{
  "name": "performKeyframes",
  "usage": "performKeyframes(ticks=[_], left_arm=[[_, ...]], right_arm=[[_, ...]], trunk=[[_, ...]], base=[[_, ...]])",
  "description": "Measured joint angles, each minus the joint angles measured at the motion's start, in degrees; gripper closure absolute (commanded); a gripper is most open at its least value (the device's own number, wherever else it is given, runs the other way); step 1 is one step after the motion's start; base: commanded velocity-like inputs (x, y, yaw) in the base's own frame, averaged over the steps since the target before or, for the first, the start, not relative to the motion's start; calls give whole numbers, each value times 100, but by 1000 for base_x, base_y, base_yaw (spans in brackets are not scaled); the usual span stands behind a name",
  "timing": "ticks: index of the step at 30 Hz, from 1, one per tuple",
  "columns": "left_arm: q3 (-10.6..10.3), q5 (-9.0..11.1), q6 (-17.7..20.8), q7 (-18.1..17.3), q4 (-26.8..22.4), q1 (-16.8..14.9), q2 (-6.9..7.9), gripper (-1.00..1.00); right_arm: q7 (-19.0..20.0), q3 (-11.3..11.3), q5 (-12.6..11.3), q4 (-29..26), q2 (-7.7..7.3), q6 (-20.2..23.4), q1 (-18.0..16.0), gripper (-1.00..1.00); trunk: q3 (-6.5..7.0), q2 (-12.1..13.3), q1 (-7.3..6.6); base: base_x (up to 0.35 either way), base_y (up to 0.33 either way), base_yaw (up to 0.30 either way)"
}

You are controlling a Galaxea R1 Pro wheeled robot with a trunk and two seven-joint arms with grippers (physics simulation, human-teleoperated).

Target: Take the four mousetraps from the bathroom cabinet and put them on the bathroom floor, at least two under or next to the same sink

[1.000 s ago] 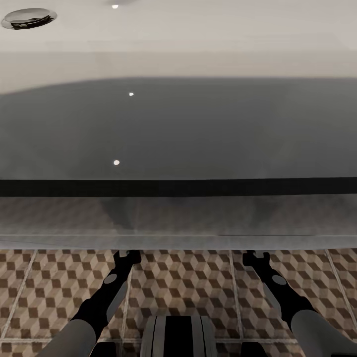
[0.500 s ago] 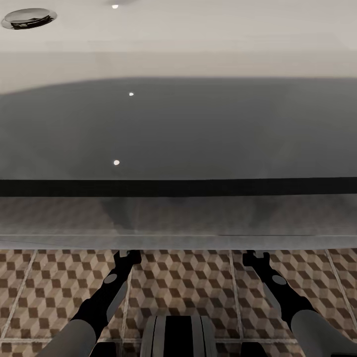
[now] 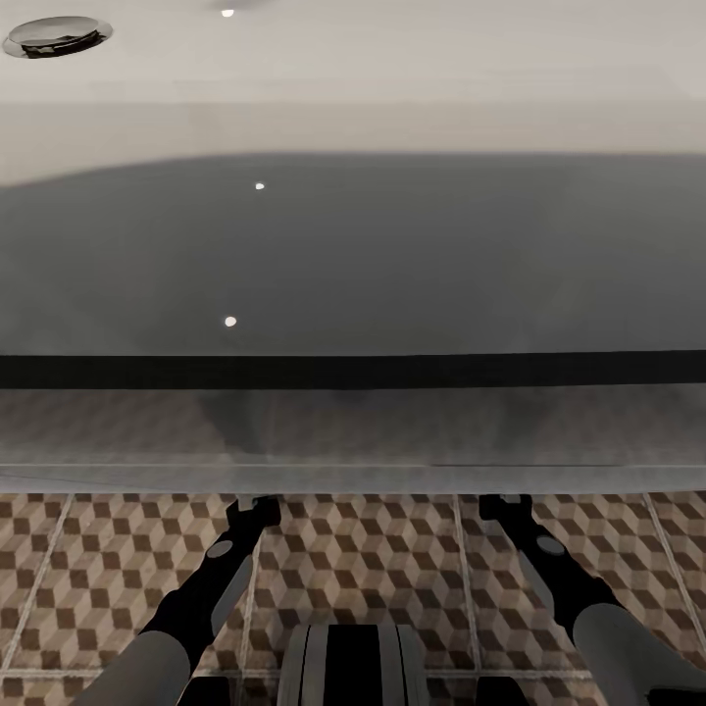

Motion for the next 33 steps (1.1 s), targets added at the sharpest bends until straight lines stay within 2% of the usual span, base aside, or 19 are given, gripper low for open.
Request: performKeyframes(ticks=[20,33], left_arm=[[0,-3,-10,2,-1,0,-2,100],[6,-32,-173,22,18,1,8,100]], right_arm=[[1,3,-1,32,31,145,-54,100],[4,3,-5,140,35,152,-54,100]], trunk=[[0,0,0],[0,0,0]], base=[[0,0,0],[0,0,0]])
